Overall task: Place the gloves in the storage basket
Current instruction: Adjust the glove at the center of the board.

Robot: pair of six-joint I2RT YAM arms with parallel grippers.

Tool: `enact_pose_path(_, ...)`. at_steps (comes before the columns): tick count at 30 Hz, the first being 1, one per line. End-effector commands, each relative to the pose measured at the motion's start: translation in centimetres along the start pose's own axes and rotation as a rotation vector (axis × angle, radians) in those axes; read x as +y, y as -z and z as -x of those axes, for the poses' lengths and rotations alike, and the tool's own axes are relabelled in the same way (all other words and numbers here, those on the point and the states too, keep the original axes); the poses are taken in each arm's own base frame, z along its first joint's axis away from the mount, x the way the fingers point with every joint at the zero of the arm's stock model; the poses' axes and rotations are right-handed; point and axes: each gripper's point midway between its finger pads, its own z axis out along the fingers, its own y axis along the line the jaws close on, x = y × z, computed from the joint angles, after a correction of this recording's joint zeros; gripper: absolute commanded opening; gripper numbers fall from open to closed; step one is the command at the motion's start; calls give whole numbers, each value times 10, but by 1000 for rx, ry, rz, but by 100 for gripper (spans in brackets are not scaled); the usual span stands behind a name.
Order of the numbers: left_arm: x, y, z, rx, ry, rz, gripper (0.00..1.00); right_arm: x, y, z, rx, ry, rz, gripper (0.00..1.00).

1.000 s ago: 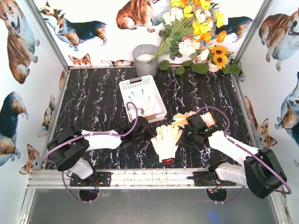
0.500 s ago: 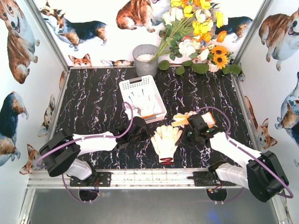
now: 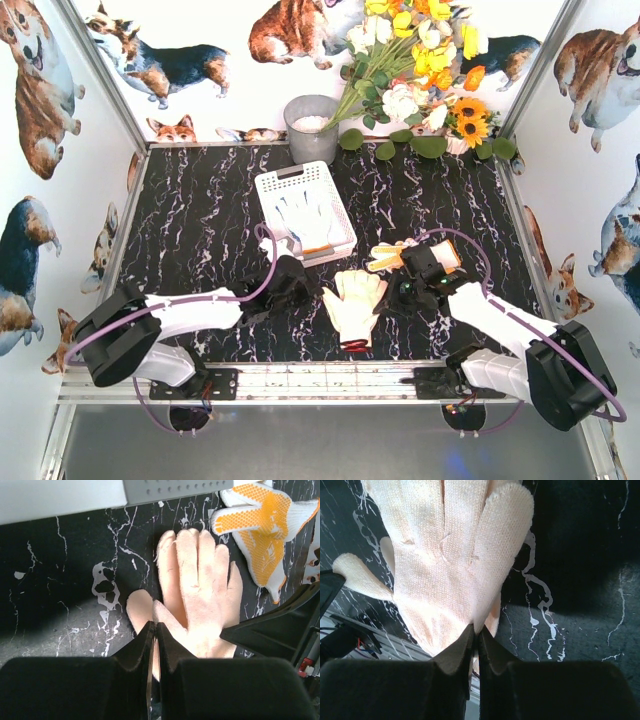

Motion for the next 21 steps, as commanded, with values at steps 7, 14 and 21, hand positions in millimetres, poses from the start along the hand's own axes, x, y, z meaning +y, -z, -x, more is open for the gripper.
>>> enact_pose_path(7,22,-2,-7,6,8,46,0,11,-4,11,8,93,13,5)
enact_pose_path(14,27,-9,-9,7,-6,60,0,11,-5,17,-3,108,-6,6)
enact_pose_path(21,20,-19,-9,6,-31,37,5,13,1,17,-17,122,6,24)
